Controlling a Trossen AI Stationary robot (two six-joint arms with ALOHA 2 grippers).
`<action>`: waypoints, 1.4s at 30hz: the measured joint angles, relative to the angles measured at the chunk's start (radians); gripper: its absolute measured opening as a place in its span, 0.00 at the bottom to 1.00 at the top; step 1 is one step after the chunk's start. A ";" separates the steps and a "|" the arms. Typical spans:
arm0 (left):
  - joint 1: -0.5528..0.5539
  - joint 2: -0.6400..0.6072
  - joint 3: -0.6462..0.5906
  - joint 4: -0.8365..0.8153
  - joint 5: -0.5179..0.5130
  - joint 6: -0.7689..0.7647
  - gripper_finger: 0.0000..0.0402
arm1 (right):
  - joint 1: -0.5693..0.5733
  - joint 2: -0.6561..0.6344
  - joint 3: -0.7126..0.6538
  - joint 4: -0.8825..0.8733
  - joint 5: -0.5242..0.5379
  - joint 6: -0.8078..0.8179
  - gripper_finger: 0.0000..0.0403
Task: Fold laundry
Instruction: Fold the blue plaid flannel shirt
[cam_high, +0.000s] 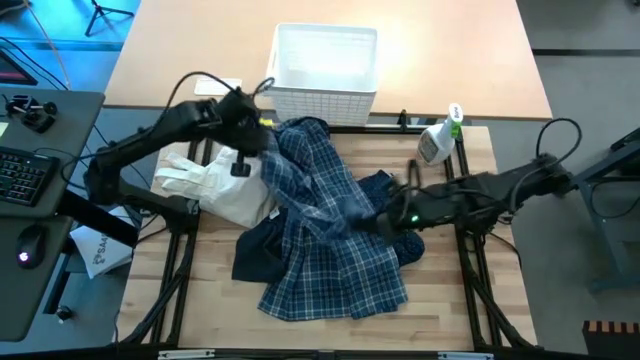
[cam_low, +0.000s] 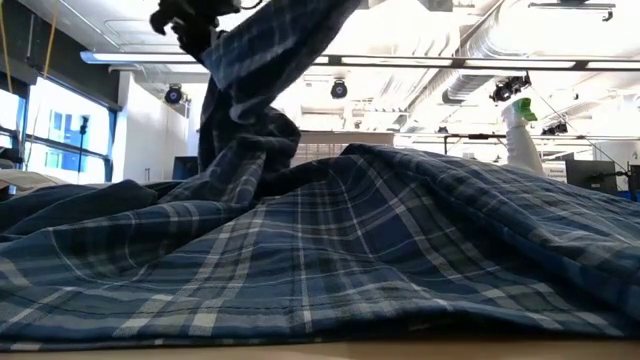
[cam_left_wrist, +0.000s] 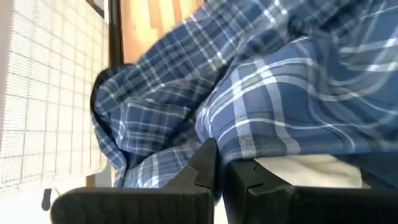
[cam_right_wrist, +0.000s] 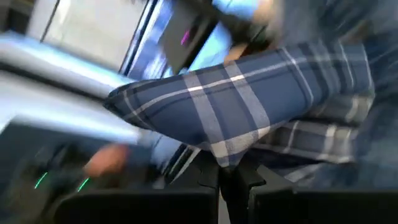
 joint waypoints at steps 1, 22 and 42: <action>0.021 0.008 0.000 0.017 0.035 0.006 0.00 | -0.010 0.024 0.000 0.055 -0.085 -0.010 0.00; -0.018 0.451 -0.002 -0.059 0.102 0.050 0.00 | -0.012 -0.116 0.000 -0.180 0.153 0.029 0.00; 0.061 -0.064 0.000 -0.278 0.045 0.169 0.00 | -0.367 0.113 0.000 0.512 -0.080 -0.483 0.00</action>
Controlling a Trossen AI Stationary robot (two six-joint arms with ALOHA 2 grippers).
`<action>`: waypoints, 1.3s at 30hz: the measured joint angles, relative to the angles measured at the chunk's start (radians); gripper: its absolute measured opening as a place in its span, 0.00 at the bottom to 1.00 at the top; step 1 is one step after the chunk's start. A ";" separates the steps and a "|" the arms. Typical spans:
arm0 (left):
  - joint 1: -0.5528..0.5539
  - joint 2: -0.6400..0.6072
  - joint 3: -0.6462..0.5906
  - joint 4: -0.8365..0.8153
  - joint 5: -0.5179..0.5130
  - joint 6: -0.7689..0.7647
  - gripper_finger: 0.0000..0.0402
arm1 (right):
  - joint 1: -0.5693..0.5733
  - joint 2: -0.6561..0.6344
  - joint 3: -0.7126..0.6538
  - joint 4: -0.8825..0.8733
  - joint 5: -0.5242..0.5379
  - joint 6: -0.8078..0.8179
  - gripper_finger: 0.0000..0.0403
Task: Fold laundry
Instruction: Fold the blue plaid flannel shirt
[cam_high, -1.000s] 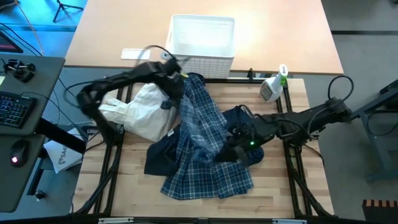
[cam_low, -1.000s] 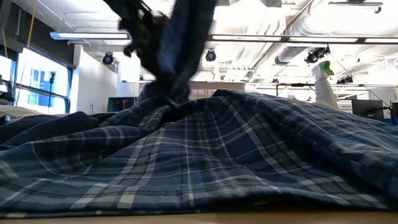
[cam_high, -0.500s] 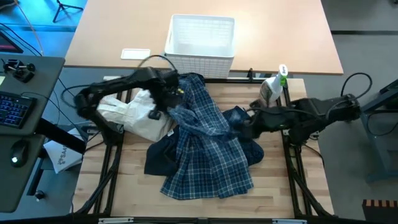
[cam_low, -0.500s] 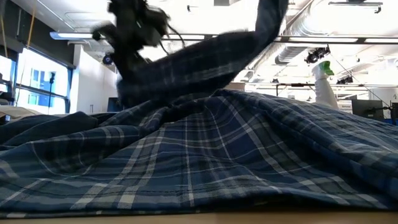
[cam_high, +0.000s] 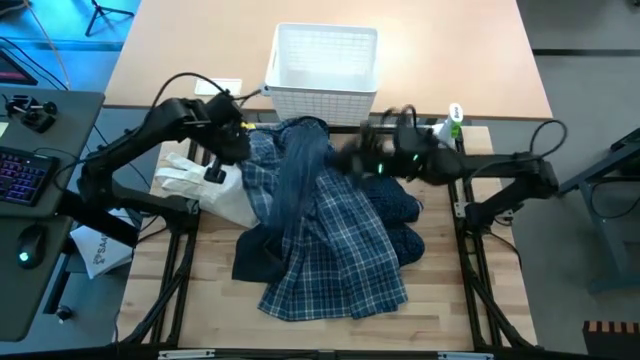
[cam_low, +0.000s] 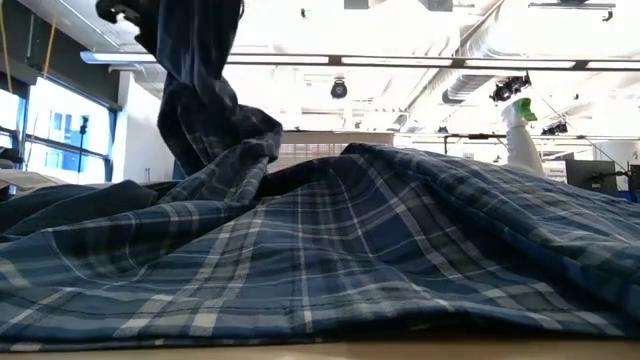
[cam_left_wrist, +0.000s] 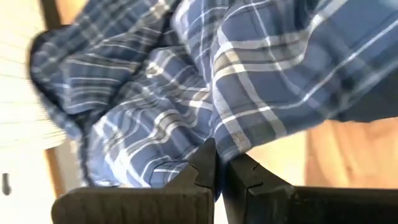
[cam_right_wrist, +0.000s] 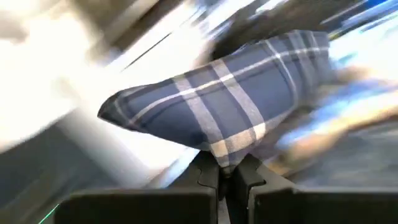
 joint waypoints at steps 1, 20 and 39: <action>0.010 0.000 0.000 0.009 0.000 0.017 0.00 | -0.003 -0.020 0.001 -0.077 0.167 0.024 0.00; -0.002 0.174 0.000 0.041 0.076 0.010 0.00 | 0.062 -0.048 -0.002 -0.926 -0.257 0.138 0.00; -0.008 0.254 -0.001 0.089 0.081 0.008 0.00 | -0.227 -0.062 -0.191 -1.068 -0.125 0.076 0.04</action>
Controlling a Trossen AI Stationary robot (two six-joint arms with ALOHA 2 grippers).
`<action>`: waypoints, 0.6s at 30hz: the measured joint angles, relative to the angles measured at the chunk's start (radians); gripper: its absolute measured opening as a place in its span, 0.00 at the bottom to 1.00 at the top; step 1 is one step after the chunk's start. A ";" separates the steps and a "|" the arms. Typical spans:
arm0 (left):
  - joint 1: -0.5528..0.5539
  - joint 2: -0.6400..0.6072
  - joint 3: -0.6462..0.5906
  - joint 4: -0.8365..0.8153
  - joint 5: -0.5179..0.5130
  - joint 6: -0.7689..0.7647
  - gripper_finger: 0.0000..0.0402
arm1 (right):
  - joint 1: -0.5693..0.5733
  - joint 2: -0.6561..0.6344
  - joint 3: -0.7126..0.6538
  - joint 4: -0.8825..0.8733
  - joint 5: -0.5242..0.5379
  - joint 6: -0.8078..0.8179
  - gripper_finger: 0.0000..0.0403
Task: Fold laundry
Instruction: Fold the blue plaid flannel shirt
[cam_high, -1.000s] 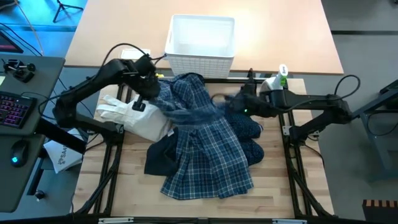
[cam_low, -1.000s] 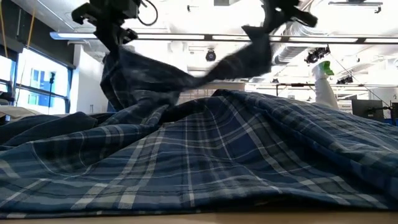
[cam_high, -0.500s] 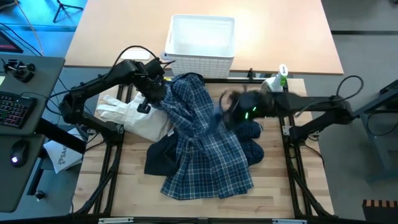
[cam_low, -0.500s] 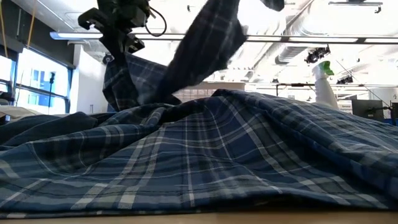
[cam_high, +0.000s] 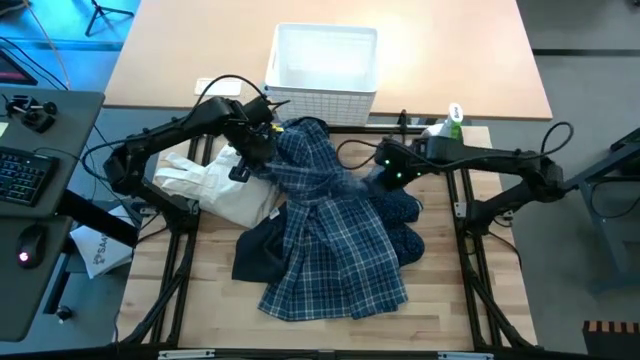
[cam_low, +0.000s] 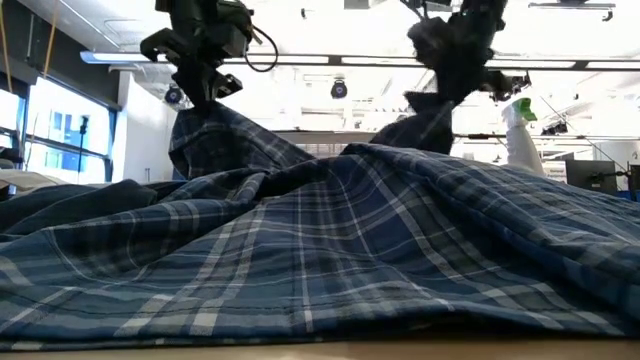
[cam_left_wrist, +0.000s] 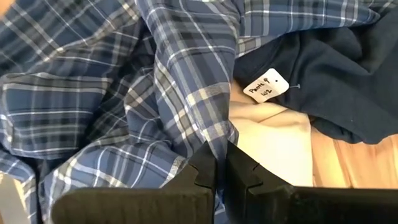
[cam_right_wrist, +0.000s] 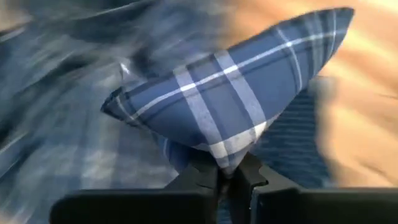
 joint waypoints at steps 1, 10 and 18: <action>-0.001 0.006 0.000 0.000 0.002 0.000 0.00 | -0.006 0.000 -0.014 0.029 -0.068 -0.032 0.06; -0.001 0.021 0.000 -0.016 0.014 -0.026 0.00 | -0.090 -0.003 0.037 0.429 -0.883 -0.336 0.38; -0.001 0.021 0.000 -0.015 0.014 -0.026 0.00 | -0.087 0.018 0.061 0.679 -0.315 -0.220 0.46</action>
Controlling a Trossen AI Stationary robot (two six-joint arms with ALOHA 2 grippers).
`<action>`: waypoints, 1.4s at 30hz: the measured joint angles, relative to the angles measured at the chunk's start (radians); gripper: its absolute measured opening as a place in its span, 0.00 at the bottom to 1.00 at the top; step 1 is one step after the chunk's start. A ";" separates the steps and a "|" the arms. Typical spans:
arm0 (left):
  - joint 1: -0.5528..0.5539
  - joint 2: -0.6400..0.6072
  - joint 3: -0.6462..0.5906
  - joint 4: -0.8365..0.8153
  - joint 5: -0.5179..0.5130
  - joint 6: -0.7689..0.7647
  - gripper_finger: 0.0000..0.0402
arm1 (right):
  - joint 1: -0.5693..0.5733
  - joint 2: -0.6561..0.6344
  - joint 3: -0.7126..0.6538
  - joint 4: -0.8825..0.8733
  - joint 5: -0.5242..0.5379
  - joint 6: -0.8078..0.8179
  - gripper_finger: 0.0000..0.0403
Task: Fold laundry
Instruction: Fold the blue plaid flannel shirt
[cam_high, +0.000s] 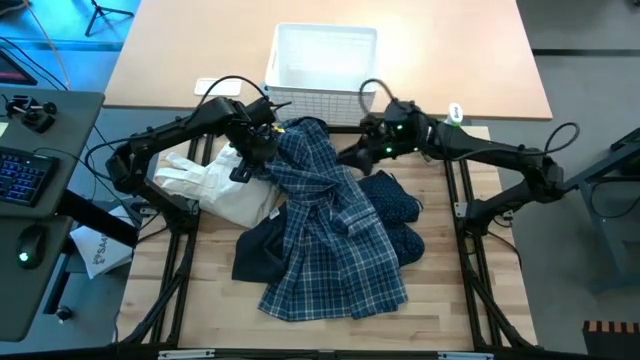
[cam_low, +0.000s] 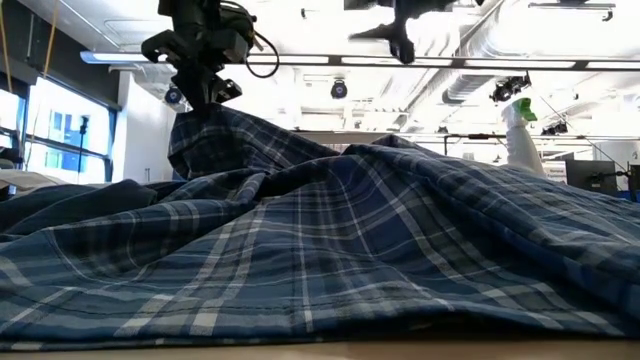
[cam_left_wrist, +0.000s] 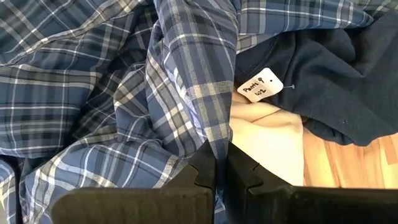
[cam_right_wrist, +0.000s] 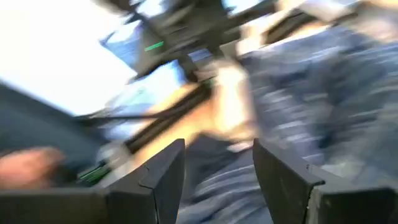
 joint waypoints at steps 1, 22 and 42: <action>0.000 0.000 0.000 0.000 0.000 0.000 0.00 | 0.008 0.017 0.000 -0.016 0.045 -0.017 0.46; 0.000 -0.005 0.030 -0.106 -0.043 -0.019 0.00 | 0.138 0.440 -0.002 -0.291 0.113 0.111 0.11; 0.021 0.090 0.183 -0.042 -0.162 0.459 0.00 | 0.263 0.245 -0.001 0.421 -0.456 0.230 0.01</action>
